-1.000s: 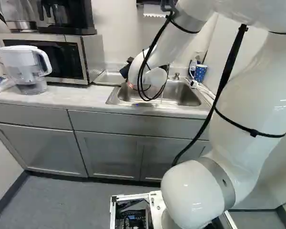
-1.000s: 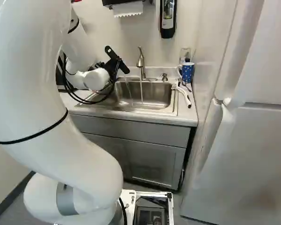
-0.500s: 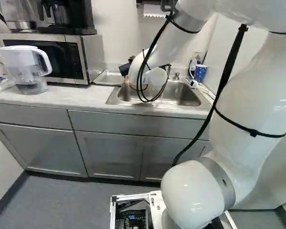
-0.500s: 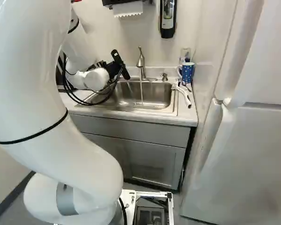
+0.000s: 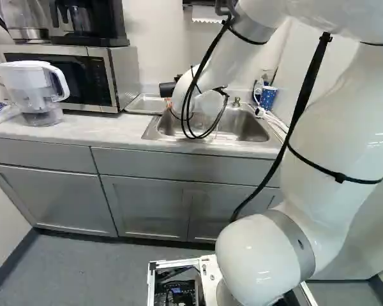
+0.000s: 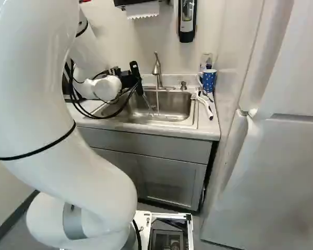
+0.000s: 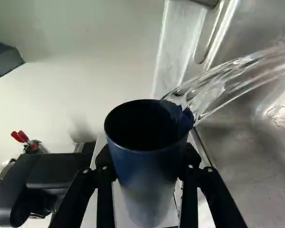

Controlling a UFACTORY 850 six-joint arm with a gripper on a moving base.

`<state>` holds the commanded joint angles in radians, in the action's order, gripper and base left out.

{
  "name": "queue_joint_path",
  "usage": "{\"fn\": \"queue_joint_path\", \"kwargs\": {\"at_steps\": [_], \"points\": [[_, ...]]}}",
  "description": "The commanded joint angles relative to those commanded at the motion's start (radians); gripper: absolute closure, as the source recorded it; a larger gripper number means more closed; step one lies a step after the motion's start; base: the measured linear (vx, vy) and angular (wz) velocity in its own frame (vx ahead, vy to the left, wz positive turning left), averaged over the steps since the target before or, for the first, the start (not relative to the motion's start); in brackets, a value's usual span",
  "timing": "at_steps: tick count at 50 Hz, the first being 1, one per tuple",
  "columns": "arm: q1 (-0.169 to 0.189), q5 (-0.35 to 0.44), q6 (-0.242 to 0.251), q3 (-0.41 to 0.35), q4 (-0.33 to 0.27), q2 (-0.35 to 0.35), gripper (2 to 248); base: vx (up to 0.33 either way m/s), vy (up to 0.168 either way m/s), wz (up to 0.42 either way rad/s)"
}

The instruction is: Rinse the cup and place it in the tray

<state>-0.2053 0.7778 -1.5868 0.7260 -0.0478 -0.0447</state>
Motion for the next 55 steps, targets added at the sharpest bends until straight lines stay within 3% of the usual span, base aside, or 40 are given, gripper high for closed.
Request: {"fn": "queue_joint_path", "kwargs": {"at_steps": [48,51,55], "points": [[0.0,0.0,-0.507,0.0,0.0,0.0,125,0.0,0.0,0.0],[0.0,0.0,-0.536,0.0,0.0,0.0,125,0.0,0.0,0.0],[0.0,0.0,-0.536,0.0,0.0,0.0,125,0.0,0.0,0.0]]}}
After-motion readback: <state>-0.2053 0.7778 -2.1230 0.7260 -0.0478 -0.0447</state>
